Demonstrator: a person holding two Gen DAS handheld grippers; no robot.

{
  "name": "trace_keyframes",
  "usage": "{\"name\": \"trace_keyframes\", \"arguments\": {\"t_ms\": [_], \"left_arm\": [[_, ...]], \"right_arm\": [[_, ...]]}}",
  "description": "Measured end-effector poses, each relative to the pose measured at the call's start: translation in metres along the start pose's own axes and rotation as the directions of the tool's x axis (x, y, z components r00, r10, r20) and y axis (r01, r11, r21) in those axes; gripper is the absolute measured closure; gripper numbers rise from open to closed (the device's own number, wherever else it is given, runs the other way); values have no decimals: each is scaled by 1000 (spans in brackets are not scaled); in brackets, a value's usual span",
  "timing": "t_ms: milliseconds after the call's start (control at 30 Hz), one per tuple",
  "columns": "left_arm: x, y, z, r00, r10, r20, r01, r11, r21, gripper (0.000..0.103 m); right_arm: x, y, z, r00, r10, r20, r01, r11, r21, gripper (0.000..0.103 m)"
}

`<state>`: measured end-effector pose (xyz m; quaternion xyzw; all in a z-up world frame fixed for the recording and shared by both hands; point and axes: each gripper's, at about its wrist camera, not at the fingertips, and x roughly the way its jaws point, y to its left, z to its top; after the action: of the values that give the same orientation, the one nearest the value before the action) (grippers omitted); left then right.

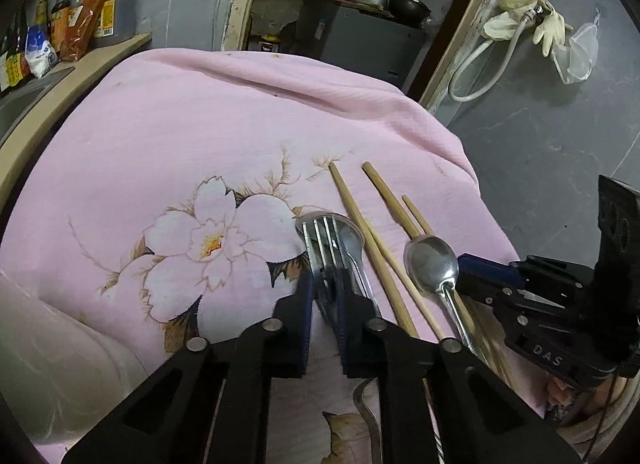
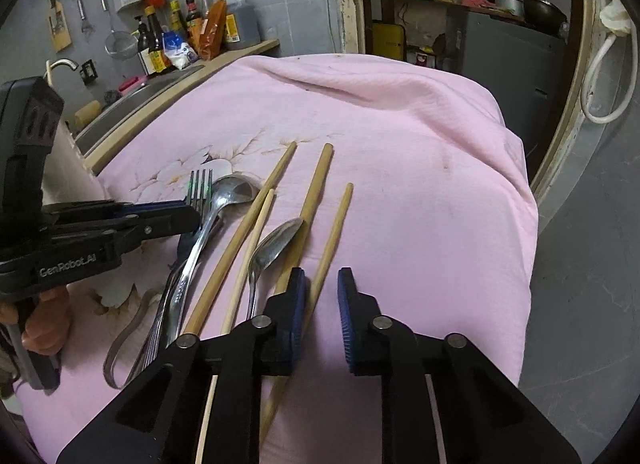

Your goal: Organize utensils

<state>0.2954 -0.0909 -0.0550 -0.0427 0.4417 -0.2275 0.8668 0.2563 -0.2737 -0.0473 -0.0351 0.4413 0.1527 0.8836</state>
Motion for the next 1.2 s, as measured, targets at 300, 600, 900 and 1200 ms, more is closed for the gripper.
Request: {"name": "trace_keyframes", "arguments": {"t_ms": [300,600,900,1200], "left_arm": [[-3,-5,3,1000,-22,15,22,1000,7,98],[-13,-18,1,997,-41,61,38,997,64,102],[-19,-31,-6,997,-37,68,29,993,112,102],[-43,-39,-16,987,6,159,-27,991,128,103]], "right_arm": [[25,-10,26,997,30,-73,-28,999,25,91],[27,-23,28,995,71,-71,-62,990,129,100],[-12,-25,6,994,85,61,-95,980,172,100],[-62,-6,-9,962,82,262,-115,987,114,100]]}}
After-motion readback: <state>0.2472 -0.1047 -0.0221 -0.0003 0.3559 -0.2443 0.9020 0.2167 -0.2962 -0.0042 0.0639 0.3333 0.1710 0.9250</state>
